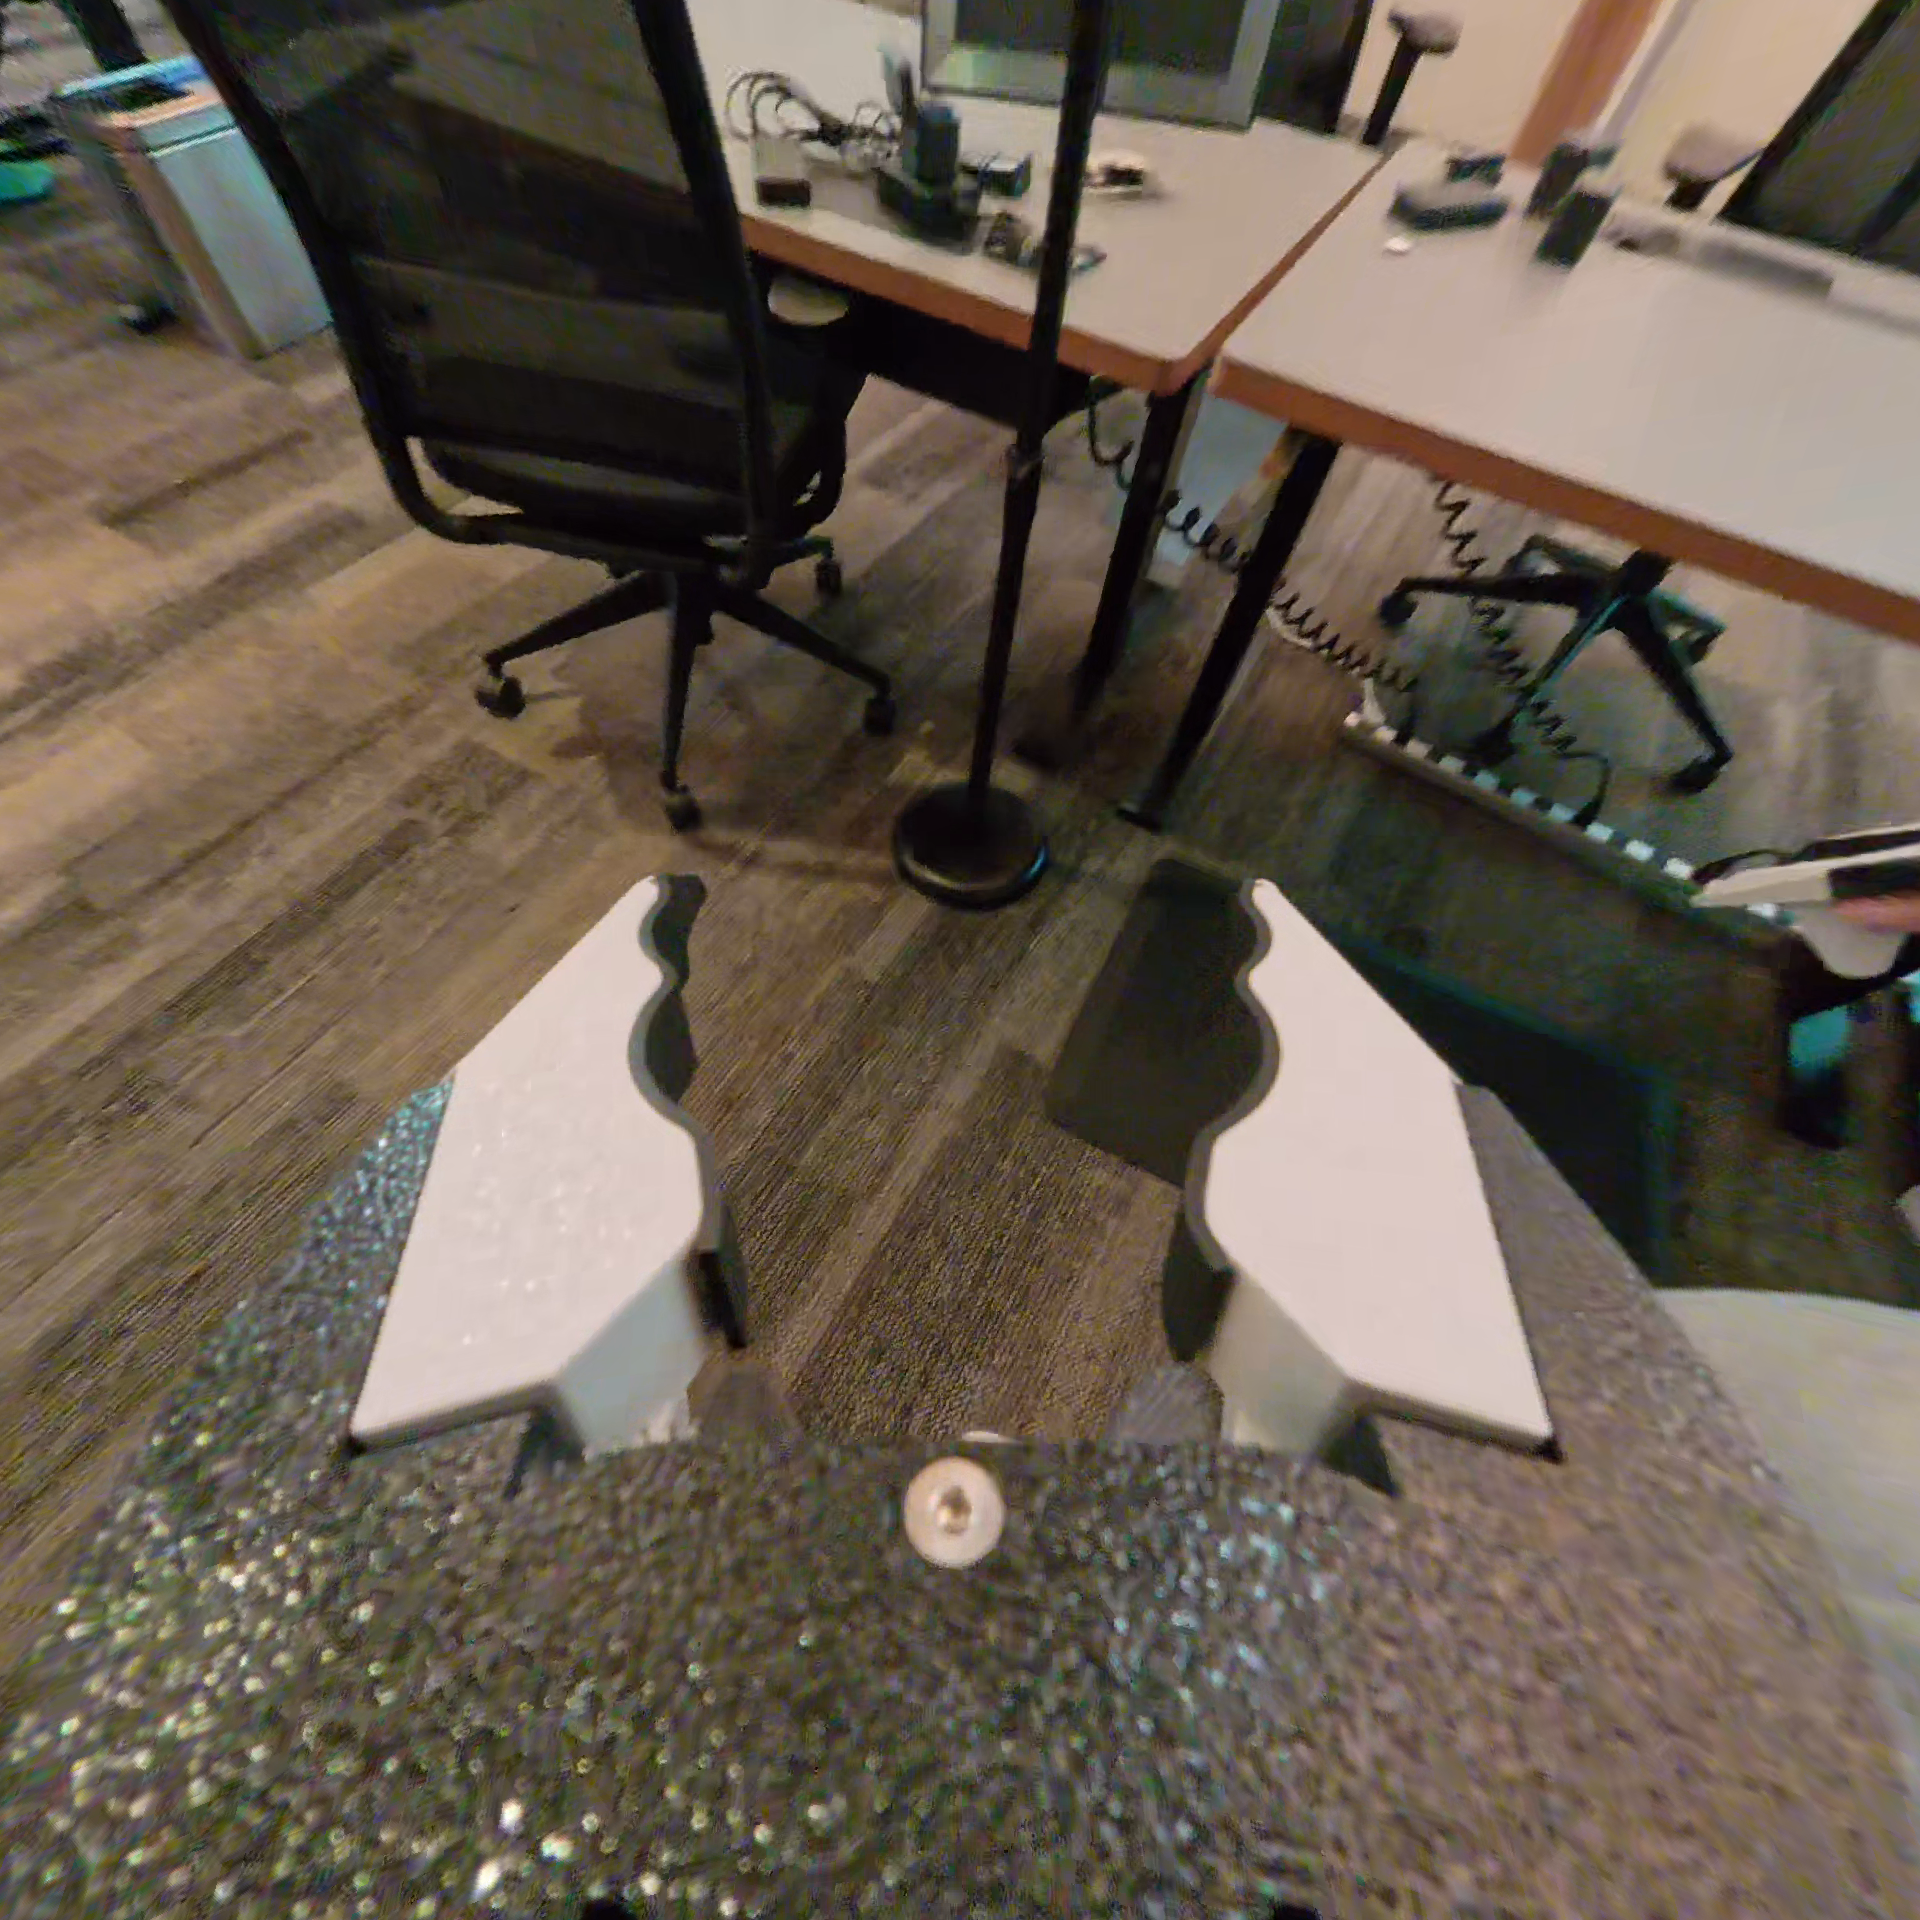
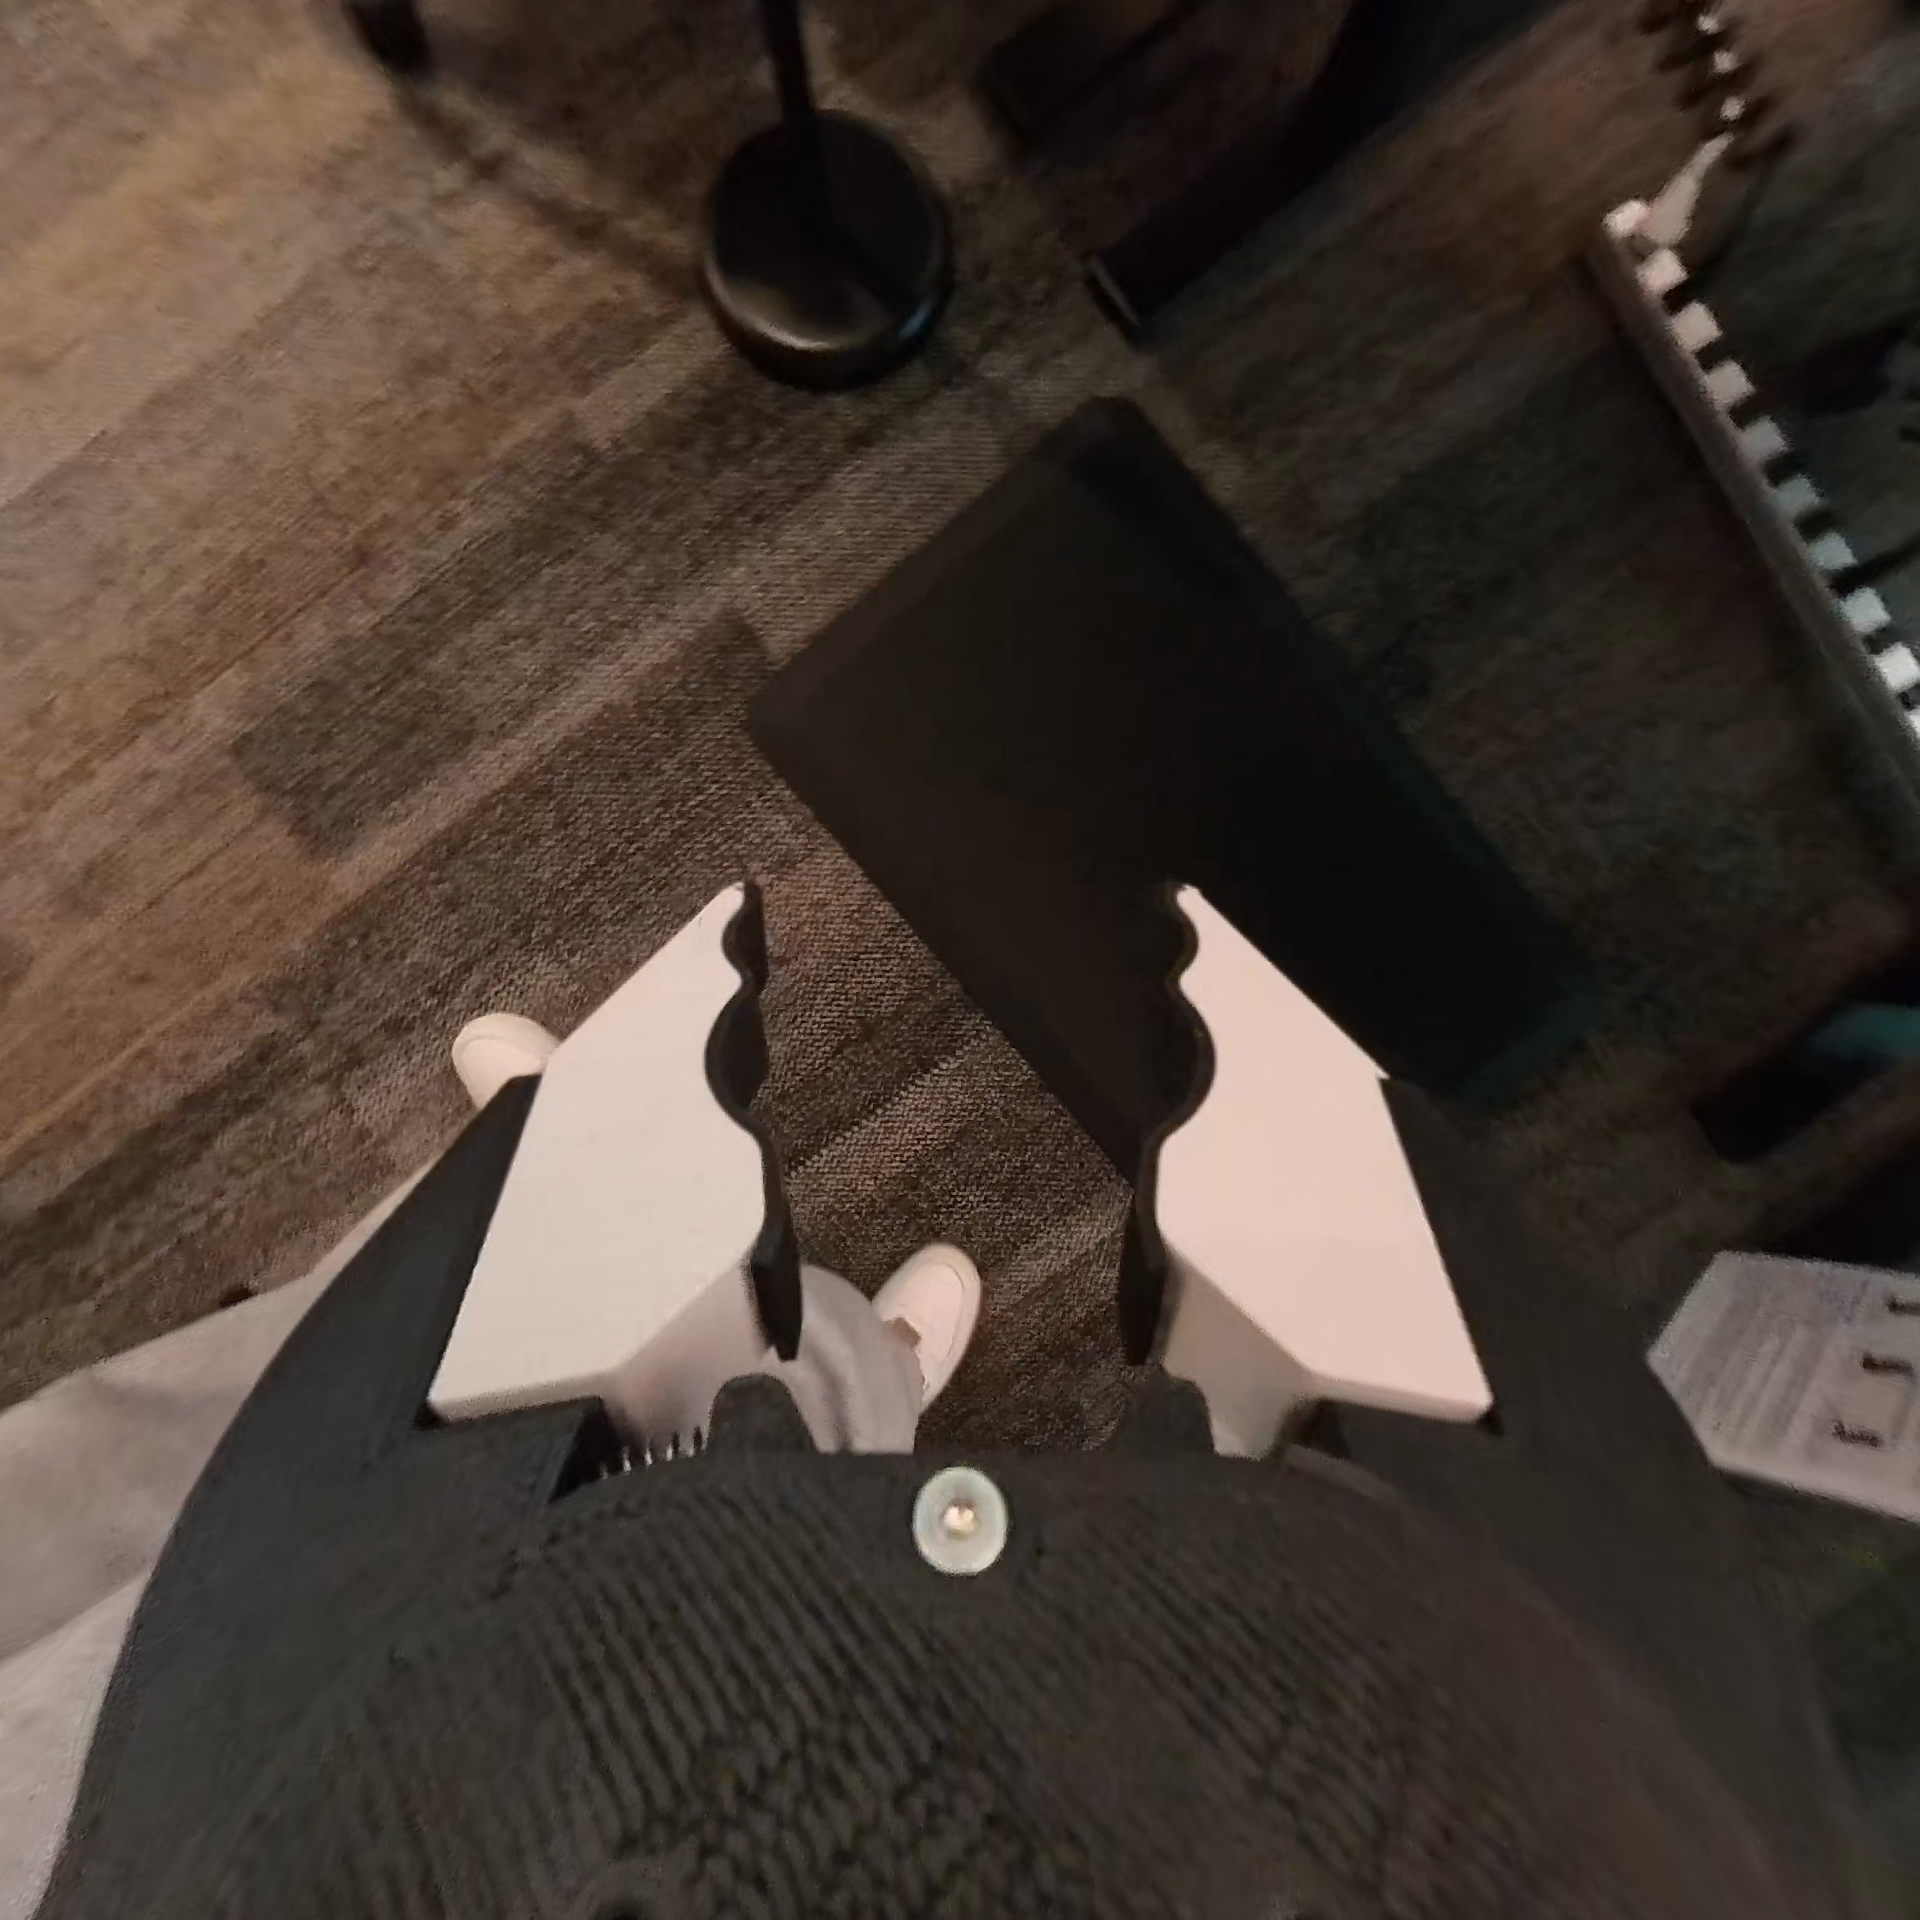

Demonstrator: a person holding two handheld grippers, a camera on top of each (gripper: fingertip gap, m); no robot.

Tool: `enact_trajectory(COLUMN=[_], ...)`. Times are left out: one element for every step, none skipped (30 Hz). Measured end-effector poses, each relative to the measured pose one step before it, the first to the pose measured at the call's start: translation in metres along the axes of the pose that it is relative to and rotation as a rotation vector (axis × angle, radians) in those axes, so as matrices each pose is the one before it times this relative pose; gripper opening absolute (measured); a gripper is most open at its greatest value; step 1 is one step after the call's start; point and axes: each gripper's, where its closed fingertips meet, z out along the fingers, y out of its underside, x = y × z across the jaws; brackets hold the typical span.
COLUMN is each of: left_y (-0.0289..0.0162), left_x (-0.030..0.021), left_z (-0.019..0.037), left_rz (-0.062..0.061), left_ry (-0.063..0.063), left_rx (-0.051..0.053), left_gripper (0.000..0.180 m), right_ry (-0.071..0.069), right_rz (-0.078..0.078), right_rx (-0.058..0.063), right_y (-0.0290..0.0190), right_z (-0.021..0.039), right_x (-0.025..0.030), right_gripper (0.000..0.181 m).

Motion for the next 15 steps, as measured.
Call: enact_trajectory(left_y=[-0.00419,-0.00294,-0.00257,-0.00293,-0.00277,-0.00244,-0.00237,-0.00167,-0.00076,0.00008,0.00024,0.00075,0.00126,0.00116,0.00120], left_x=[-0.00313,-0.00152,-0.00208,-0.00447,-0.00595,-0.00609,-0.00630,-0.00565,-0.00550,-0.00677,-0.00816,-0.00894,-0.00887,-0.00934,-0.00986], left_z=[0.00223,0.00143,-0.00015,-0.00104,-0.00111,-0.00056,-0.00065,-0.00063,-0.00109,-0.00189,-0.00269,-0.00343,-0.00364,-0.00409,-0.00442], left_rz=[-0.0049,0.0056,0.0174,0.0244,0.0206,0.0056,-0.0147,-0.0289,-0.0304,-0.0254,-0.0218,-0.0187,-0.0148,-0.0099,-0.0043], left_ry=[0.0233,0.0269,0.0173,-0.0001,-0.0115,-0.0116,-0.0071,-0.0065,-0.0109,-0.0196,-0.0297,-0.0338,-0.0311,-0.0285,-0.0283], left_rx=[0.0041,-0.0084,-0.0128,-0.0067,0.0025,0.0111,0.0147,0.0121,0.0075,0.0031,0.0025,0.0027,0.0008,0.0012,0.0044], left_gripper=[0.101,0.101,0.101,0.101,0.101,0.101,0.101,0.102,0.102,0.102,0.102,0.102,0.103,0.105,0.107], right_ry=[0.0275,0.0267,0.0289,0.0284,0.0243,0.0101,0.0038,0.0031,-0.0028,-0.0129,-0.0146,-0.0138,-0.0167,-0.0158,-0.0257], right_rz=[0.0199,0.0198,0.0220,0.0214,0.0165,0.0057,-0.0047,-0.0153,-0.0303,-0.0510,-0.0654,-0.0575,-0.0434,-0.0363,-0.0493], right_rx=[0.0031,-0.0046,-0.0095,-0.0093,-0.0068,-0.0108,-0.0117,-0.0065,-0.0018,0.0014,0.0091,0.0172,0.0252,0.0208,0.0242], right_y=[-0.00003,0.00183,0.00292,0.00205,-0.00030,-0.00132,-0.00314,-0.00655,-0.00849,-0.01126,-0.01540,-0.01735,-0.02023,-0.02075,-0.02219], right_z=[-0.00619,-0.00586,-0.00577,-0.00361,-0.00210,0.00001,0.00115,0.00138,0.00165,0.00316,0.00557,0.00445,0.00547,0.00663,0.00617], right_x=[0.00016,-0.00045,0.00005,0.00092,0.00036,-0.00172,-0.00343,-0.00500,-0.00824,-0.01173,-0.01525,-0.01702,-0.02008,-0.02278,-0.02546], right_gripper=[0.075,0.075,0.077,0.079,0.081,0.081,0.080,0.080,0.080,0.080,0.079,0.081,0.086,0.093,0.094])
